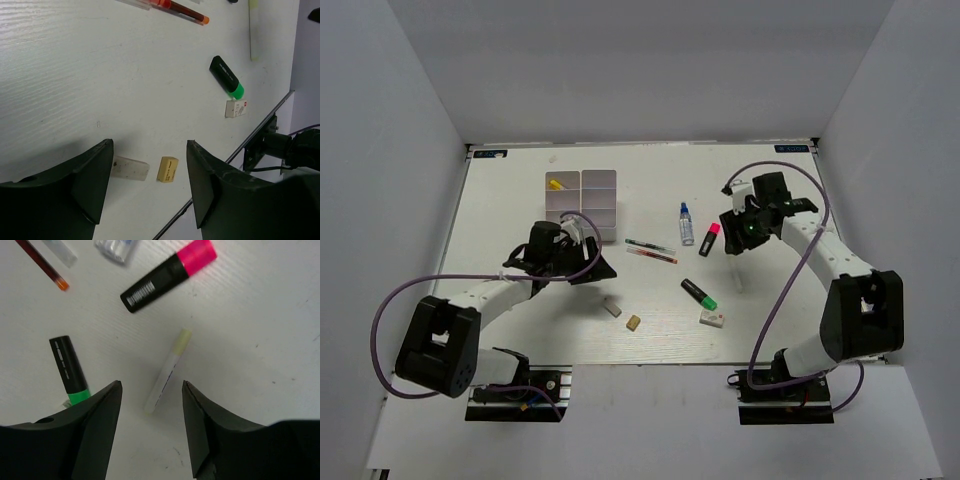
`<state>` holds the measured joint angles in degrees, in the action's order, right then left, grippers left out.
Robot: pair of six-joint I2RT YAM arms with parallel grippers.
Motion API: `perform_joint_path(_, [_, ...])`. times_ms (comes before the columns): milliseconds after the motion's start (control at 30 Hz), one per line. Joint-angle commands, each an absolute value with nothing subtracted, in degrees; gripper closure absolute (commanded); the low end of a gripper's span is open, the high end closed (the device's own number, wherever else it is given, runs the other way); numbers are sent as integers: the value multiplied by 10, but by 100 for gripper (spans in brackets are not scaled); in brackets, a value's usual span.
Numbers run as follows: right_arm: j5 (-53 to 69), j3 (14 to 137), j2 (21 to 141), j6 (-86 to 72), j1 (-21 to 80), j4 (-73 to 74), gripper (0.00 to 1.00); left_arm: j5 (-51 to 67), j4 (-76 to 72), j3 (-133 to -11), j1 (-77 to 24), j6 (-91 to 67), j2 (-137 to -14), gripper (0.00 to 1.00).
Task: Sort the stationery into containers
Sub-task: Grab a piece of stationery with the right arm
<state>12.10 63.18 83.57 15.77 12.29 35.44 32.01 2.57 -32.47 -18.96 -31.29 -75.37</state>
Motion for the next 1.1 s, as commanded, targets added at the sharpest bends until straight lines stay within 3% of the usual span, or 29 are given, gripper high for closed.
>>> perform_joint_path(0, [109, 616, 860, 161, 114, 363, 44, 326, 25, -347, -192, -299, -730, 30])
perform_joint_path(367, [68, 667, 1005, 131, 118, 352, 53, 277, 93, -340, -192, -305, -645, 30])
perform_joint_path(467, [46, 679, 1042, 120, 120, 358, 59, 264, 105, -335, -192, -316, -618, 30])
perform_joint_path(800, [3, 645, 1068, 127, 124, 337, 64, 220, 155, -346, -192, -322, -552, 29])
perform_joint_path(967, [53, 635, 1057, 139, 124, 344, 86, 207, 165, -339, -192, -332, -540, 29])
perform_joint_path(1000, [69, 639, 1051, 149, 124, 348, 94, 207, 165, -339, -192, -332, -540, 29])
perform_joint_path(1067, [130, 670, 1042, 171, 122, 368, 100, 207, 165, -319, -192, -338, -529, 29])
